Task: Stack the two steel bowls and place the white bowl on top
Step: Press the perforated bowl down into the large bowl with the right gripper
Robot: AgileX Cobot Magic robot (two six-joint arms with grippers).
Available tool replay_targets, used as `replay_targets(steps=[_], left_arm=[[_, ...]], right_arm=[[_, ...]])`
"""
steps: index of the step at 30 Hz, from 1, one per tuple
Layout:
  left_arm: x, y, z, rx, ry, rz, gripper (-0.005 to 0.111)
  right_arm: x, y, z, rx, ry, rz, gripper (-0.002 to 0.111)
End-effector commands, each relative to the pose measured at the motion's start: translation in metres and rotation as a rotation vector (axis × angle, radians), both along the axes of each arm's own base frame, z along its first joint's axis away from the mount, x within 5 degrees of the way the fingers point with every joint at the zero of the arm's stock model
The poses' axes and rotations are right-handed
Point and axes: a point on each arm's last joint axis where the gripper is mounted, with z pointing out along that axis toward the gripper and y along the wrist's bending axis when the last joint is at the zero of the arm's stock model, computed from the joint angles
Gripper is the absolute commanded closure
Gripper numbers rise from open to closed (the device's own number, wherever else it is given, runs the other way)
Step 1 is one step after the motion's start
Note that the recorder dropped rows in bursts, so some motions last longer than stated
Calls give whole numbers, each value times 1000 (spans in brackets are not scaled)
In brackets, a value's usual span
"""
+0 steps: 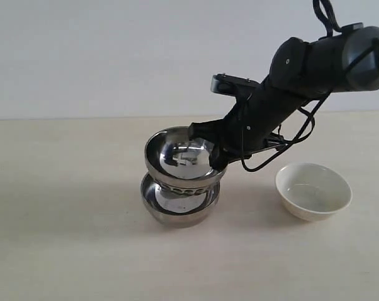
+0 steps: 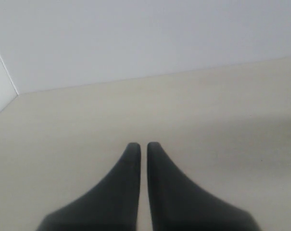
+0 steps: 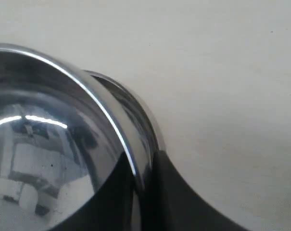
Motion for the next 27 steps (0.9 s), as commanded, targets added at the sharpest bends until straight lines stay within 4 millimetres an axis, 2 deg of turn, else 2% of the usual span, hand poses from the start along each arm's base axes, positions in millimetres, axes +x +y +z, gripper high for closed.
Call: replay_targets(steps=[1,10,27], left_arm=[[0,0,0,-16,-9,3,103],[0,0,0,-16,-9,3,103],[0,0,0,-16,-9,3,103]], right_arm=[[-2,1,6,15,-9,-2,108],[-7,16,7,29,-42,19,108],[-10,15,5,-1,-19,41,108]])
